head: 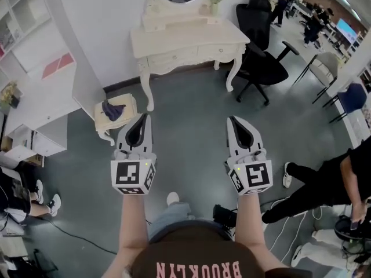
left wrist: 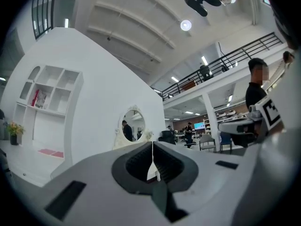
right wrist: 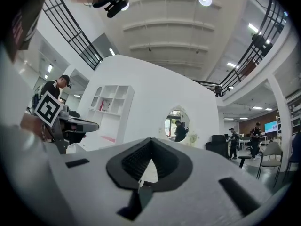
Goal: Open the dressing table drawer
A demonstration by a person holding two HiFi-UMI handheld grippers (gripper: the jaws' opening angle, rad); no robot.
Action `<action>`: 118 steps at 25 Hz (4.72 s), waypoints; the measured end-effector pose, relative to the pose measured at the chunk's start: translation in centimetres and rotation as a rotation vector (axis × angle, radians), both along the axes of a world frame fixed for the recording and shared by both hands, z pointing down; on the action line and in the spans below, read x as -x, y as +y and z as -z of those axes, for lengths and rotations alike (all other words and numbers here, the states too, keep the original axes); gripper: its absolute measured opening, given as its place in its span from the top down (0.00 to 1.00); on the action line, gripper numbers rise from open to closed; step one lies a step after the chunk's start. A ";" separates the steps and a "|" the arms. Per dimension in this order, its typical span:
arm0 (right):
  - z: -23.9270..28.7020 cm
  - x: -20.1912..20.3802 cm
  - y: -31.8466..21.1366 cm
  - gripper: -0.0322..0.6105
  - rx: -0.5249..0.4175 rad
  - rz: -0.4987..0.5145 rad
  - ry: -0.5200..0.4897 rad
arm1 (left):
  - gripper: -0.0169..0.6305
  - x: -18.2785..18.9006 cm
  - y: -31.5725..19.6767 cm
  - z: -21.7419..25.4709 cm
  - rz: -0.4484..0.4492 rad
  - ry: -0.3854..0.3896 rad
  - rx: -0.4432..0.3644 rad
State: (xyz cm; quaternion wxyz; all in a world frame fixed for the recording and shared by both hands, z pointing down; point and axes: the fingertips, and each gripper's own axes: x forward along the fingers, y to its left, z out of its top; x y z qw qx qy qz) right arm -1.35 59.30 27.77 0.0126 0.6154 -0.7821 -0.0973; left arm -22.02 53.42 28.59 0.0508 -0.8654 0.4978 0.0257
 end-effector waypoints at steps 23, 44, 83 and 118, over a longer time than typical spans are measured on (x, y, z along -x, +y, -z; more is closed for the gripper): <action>-0.4 -5.8 -25.6 0.95 -0.022 0.062 -0.002 | 0.96 -6.3 -24.5 -1.7 0.045 -0.004 0.013; -1.7 -15.0 -47.2 0.95 0.027 0.211 0.036 | 0.96 -16.4 -44.3 -2.2 0.172 -0.012 0.042; -7.4 -12.3 -87.7 0.95 0.157 0.147 0.011 | 0.96 -11.5 -84.3 -9.7 0.166 -0.023 0.209; -25.0 -16.0 -104.7 0.95 0.463 0.165 0.014 | 0.78 -9.7 -98.9 -31.1 0.394 -0.083 0.655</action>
